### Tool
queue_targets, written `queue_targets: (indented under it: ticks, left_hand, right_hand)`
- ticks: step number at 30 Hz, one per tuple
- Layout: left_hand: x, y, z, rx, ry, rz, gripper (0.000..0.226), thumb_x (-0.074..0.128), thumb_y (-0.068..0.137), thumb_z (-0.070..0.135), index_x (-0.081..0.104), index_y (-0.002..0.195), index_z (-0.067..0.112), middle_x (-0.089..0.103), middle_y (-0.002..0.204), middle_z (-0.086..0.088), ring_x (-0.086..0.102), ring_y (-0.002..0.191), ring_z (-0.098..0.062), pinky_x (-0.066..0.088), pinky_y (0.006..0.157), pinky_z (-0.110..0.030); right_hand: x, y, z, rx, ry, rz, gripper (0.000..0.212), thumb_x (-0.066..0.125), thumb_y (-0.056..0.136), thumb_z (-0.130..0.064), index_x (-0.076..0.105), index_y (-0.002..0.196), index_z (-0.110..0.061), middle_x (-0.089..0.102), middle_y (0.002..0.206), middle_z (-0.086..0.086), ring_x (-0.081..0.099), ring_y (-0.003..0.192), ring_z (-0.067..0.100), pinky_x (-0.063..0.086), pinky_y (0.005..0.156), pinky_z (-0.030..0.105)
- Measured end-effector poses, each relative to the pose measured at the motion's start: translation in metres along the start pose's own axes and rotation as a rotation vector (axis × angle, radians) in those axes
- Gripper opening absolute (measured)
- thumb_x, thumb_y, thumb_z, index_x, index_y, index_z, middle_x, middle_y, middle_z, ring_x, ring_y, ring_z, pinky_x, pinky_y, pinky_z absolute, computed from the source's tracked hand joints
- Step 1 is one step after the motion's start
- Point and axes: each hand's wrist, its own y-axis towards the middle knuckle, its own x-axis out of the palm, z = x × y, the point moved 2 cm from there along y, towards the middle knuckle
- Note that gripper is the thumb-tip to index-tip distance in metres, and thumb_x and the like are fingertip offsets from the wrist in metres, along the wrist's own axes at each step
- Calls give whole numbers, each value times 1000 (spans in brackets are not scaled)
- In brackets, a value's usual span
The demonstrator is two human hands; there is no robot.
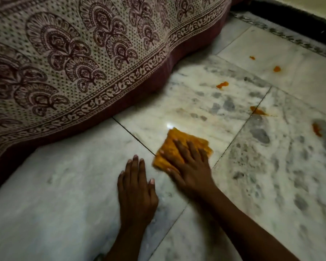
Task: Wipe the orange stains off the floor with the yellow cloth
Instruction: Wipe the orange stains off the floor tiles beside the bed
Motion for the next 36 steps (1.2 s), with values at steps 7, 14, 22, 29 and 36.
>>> queue_targets:
  ticks: [7, 14, 22, 29, 36]
  left_hand:
    - [1, 1, 1, -5, -7, -21, 69, 40, 98, 42, 36, 162, 15, 29, 173, -6, 29, 159, -25, 32, 125, -51]
    - [-5, 3, -1, 25, -99, 1, 66, 45, 92, 37, 52, 152, 10, 46, 163, -11, 45, 150, -31, 41, 118, -53]
    - [12, 120, -5, 319, -109, -27, 65, 52, 95, 29, 46, 156, 5, 42, 166, -14, 42, 152, -30, 37, 123, -48]
    - [6, 143, 7, 234, -112, -100, 71, 52, 97, 38, 37, 161, 14, 30, 173, -4, 29, 159, -21, 31, 125, -50]
    - [-2, 149, 13, 185, -66, -203, 75, 52, 97, 38, 28, 165, 18, 19, 176, 1, 20, 162, -16, 28, 126, -51]
  right_hand:
    - [0, 78, 46, 645, 99, 51, 60, 33, 102, -69, 36, 158, -49, 17, 176, 9, 13, 160, 44, 8, 125, 69]
    - [6, 13, -14, 62, 30, -112, 56, 20, 103, -71, 22, 158, -61, 8, 177, -4, 11, 163, 37, 12, 126, 63]
    - [-4, 63, 75, 694, 119, -61, 61, 20, 99, -77, 16, 158, -62, 2, 178, 0, -1, 162, 39, -1, 126, 66]
    - [-10, 99, 75, 502, 105, -195, 59, 24, 99, -76, 5, 155, -68, -19, 175, -8, -19, 160, 36, -4, 122, 70]
    - [-11, 114, 67, 580, 87, -170, 60, 30, 97, -76, 11, 154, -70, -13, 177, -8, -13, 162, 34, 3, 121, 71]
